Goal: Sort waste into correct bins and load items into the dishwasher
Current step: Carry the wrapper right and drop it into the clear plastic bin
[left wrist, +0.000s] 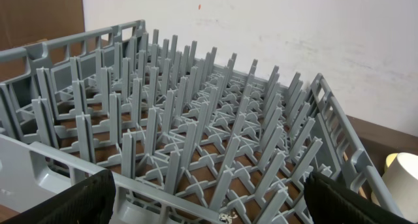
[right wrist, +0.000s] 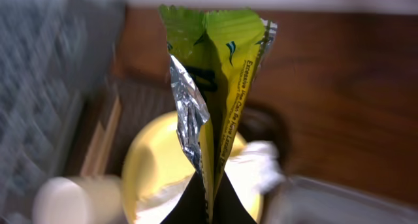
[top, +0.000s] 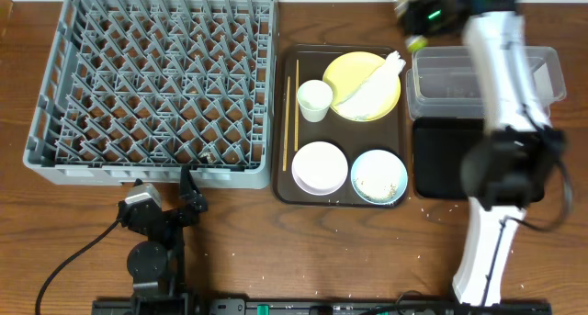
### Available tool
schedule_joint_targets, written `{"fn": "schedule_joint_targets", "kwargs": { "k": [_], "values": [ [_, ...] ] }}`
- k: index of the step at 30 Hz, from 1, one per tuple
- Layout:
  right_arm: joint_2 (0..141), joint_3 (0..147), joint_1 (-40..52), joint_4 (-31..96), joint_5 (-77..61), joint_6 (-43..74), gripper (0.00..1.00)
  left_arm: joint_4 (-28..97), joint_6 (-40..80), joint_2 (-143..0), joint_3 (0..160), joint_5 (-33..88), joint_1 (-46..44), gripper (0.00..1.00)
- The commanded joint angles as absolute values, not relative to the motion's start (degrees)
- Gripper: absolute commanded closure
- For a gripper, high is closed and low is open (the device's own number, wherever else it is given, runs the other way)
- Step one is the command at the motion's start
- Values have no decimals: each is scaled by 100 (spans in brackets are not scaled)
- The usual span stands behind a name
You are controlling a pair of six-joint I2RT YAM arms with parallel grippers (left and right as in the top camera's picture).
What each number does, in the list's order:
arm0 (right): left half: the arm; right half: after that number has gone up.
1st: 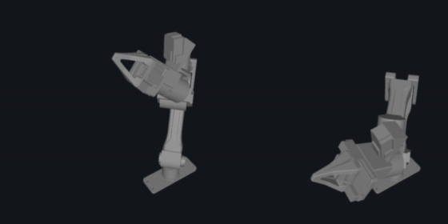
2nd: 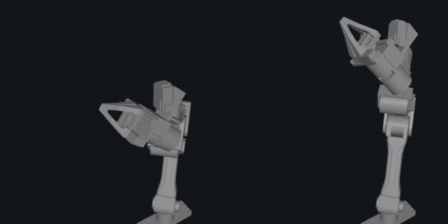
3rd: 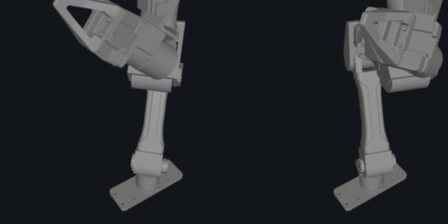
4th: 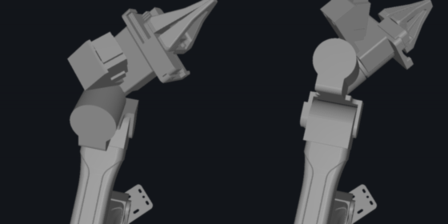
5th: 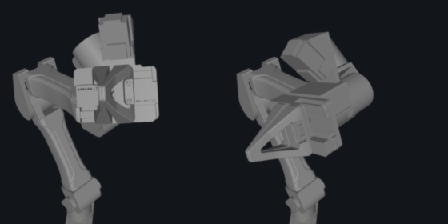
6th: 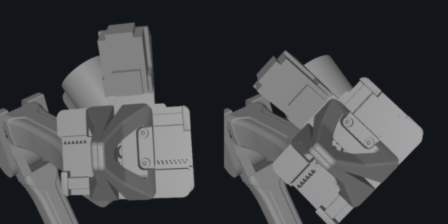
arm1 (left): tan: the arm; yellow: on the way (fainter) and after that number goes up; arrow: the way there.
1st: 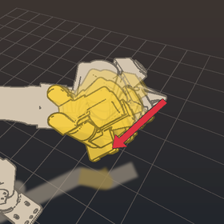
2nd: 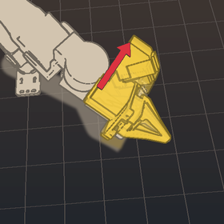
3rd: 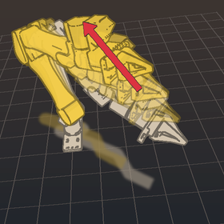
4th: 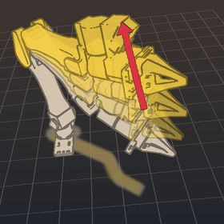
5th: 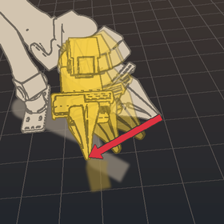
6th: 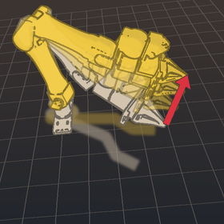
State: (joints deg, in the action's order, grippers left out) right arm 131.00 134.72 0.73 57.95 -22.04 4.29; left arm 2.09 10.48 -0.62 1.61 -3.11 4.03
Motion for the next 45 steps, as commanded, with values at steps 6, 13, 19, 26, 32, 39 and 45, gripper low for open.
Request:
{"fn": "schedule_joint_targets", "kwargs": {
  "k": [6,13,19,26,32,39,45],
  "values": [
    [12934,13561,-644,7196,681,5483,99,379,974,-30,23,-360,427,7],
    [12967,13465,-657,7955,1997,6882,99,379,974,-30,23,-360,427,7],
    [12967,13255,-657,7878,1990,6982,42,379,974,-30,23,-360,427,7],
    [12964,13260,-652,7303,1957,5474,1,379,974,-30,23,-360,427,7],
    [12739,13472,-499,6965,646,2884,1,379,974,-30,23,-360,427,7],
    [12529,13493,414,6895,-314,2556,11,379,974,-30,23,-360,427,7],
    [12873,13487,1398,6901,484,3957,13,379,974,-30,23,-360,427,7]
  ]
}}
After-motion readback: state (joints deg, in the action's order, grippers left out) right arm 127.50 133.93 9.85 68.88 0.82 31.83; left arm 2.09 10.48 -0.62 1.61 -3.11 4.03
